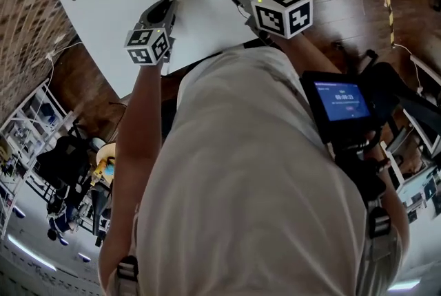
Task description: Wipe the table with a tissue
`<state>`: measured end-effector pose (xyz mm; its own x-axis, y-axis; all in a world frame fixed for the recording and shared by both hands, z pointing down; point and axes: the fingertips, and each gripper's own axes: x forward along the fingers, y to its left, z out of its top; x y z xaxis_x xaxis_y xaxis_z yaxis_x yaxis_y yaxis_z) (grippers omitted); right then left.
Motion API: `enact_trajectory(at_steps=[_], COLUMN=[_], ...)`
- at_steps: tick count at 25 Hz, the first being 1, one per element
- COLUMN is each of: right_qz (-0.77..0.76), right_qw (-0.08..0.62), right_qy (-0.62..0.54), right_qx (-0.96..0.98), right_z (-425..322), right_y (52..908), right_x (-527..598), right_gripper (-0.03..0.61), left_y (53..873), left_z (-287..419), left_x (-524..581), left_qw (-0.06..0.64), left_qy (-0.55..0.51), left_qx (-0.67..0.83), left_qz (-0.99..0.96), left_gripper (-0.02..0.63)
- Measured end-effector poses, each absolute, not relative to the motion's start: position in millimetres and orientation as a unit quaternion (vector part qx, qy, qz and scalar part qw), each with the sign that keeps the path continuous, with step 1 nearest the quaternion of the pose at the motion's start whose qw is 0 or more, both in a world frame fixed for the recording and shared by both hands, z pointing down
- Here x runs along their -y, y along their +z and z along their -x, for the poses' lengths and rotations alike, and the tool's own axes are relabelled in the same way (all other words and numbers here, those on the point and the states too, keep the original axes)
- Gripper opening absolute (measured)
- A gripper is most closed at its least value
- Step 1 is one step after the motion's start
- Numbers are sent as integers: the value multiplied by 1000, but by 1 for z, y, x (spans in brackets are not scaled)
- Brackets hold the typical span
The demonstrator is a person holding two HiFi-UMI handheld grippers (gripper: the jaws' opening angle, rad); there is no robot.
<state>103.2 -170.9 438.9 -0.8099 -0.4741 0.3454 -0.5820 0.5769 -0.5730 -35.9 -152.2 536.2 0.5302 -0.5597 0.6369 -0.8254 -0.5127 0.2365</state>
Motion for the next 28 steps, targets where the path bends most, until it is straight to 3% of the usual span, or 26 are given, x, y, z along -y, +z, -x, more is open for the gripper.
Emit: enact_trajectory(at_steps=[19, 28], right_qz=[-257, -272], right_qw=[147, 151], right_qy=[341, 350], right_qx=[892, 884], right_z=[11, 46], right_y=[457, 467], right_x=[148, 123], right_gripper=[6, 6], left_y=[549, 569], left_z=[149, 212], left_x=[117, 106], left_qw=[309, 289], left_qy=[207, 252], left_qx=[457, 486], left_qz=[-808, -785], left_gripper=[64, 64])
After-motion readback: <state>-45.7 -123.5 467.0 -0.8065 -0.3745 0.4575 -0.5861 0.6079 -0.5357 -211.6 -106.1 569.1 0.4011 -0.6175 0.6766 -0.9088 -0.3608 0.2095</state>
